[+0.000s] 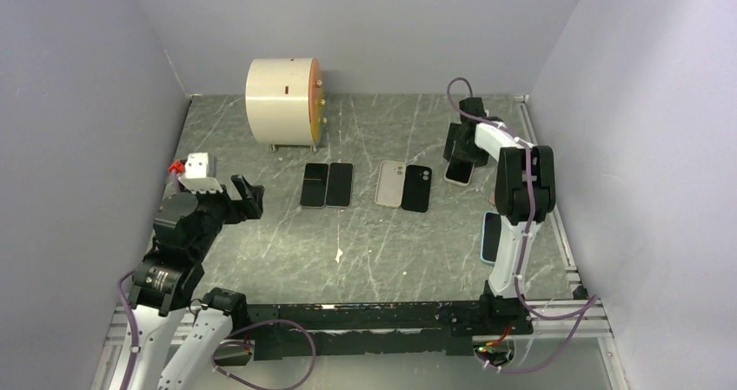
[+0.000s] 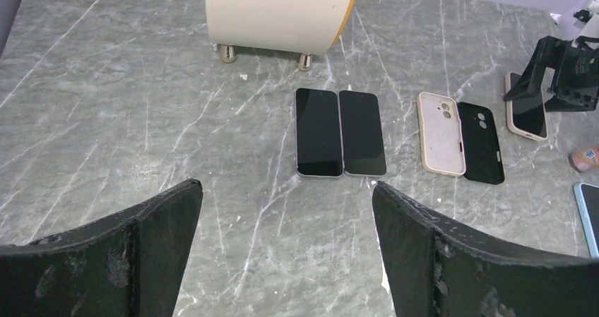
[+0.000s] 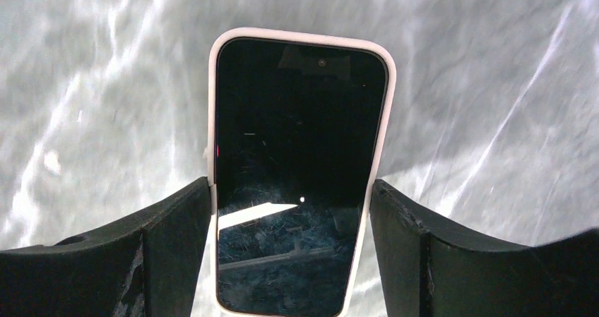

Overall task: Take the phone out of the phone case
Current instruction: Pick up the phone at the center of the board.

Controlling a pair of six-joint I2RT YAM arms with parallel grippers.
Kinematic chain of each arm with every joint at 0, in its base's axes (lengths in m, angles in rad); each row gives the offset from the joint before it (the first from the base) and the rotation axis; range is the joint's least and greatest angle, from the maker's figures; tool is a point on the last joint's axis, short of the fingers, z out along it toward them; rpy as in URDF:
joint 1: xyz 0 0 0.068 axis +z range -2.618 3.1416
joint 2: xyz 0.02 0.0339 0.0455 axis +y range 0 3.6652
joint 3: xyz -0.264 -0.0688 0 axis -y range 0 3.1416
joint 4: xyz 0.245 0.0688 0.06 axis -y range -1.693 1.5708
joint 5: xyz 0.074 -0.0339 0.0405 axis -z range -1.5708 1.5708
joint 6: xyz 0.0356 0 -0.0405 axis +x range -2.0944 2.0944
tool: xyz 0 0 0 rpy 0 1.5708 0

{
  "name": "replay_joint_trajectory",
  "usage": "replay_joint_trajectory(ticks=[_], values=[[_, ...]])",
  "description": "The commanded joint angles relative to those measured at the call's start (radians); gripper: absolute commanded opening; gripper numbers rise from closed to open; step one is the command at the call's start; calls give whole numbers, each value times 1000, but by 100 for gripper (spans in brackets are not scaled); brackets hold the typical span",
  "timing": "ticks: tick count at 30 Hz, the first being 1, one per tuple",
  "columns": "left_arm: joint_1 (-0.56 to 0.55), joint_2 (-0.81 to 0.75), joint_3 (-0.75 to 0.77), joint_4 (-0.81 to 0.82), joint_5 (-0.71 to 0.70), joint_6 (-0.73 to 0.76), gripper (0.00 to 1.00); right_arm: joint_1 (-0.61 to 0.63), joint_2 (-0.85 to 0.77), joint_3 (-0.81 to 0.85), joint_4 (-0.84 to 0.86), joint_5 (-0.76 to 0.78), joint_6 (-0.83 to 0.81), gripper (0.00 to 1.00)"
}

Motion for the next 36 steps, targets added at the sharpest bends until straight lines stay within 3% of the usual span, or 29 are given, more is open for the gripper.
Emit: replay_joint_trajectory(ticks=[1,12,21,29,36], values=[[3,-18,-6,19,43,-14,94,42,-190,-125,111,-6,-16,27],[11,40,-38,101,264,-185,94,206,-526,-510,299,32,44,13],[11,147,-153,298,398,-335,94,387,-724,-719,463,-15,111,12],[-12,330,-256,572,516,-450,94,548,-793,-837,674,-66,82,10],[-160,512,-240,742,458,-449,94,689,-761,-846,796,-90,27,9]])
